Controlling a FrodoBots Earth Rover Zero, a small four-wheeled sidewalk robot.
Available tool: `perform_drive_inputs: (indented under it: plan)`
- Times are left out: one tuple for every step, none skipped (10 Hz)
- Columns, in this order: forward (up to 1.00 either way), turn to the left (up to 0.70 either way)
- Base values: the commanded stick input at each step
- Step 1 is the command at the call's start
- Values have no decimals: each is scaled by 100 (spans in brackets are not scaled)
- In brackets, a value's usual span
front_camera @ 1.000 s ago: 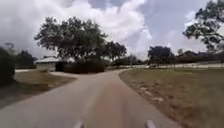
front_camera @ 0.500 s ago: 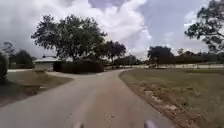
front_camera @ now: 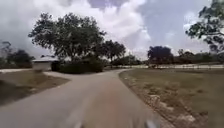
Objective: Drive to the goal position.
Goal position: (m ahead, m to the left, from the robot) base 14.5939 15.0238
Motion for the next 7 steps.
perform_drive_inputs:
  plan:
    - [85,0]
    - [85,3]
    - [85,9]
    - [85,14]
    - [85,34]
    - [85,34]
    - [85,34]
